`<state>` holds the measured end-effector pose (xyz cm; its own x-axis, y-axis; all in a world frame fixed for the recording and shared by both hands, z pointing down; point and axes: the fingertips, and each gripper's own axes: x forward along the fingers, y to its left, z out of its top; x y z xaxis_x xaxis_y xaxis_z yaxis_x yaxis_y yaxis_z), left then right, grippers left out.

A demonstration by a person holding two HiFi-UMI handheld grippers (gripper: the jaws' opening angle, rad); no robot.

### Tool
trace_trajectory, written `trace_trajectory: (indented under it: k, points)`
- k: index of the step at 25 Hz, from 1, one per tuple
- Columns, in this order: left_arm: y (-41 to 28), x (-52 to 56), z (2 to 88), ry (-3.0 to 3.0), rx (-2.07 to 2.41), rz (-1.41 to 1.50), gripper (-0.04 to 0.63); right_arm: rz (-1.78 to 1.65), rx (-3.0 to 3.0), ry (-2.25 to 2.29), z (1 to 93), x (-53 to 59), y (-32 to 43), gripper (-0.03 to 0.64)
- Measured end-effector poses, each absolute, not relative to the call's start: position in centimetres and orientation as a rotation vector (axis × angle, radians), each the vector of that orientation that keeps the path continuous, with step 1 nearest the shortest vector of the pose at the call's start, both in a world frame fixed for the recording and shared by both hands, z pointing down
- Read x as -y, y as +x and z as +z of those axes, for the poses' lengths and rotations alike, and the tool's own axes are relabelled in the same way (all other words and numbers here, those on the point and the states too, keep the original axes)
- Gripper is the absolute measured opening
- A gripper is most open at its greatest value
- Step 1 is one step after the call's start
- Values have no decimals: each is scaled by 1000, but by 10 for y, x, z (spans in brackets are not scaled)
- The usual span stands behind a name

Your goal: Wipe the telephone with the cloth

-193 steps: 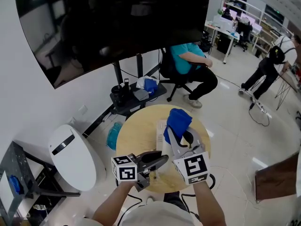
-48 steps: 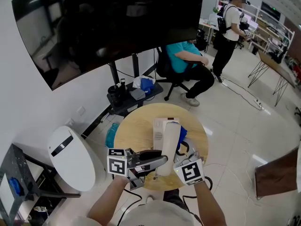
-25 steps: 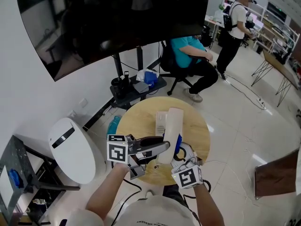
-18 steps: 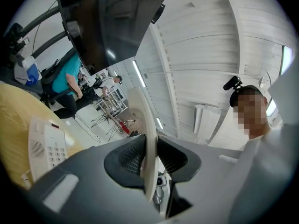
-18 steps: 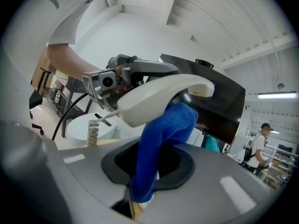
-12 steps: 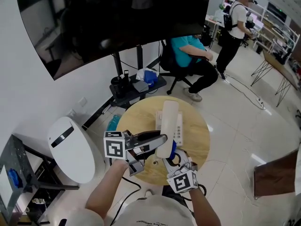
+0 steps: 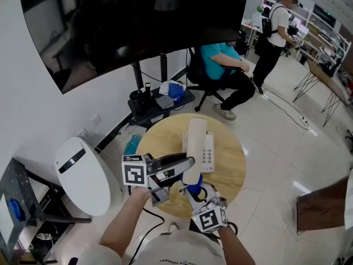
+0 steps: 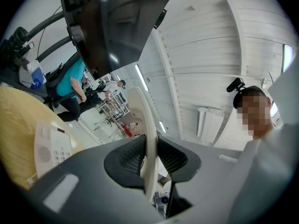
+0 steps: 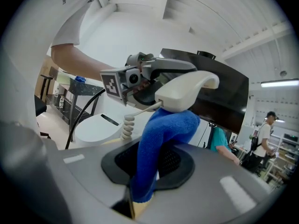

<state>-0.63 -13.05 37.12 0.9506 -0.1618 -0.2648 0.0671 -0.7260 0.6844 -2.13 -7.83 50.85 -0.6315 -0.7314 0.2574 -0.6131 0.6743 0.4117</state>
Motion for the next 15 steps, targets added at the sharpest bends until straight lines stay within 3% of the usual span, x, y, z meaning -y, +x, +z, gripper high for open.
trace_trajectory:
  k: [15]
  points:
    - [-13, 151, 421, 2272, 137, -418, 80, -178, 2490, 1265, 515, 88, 20, 61]
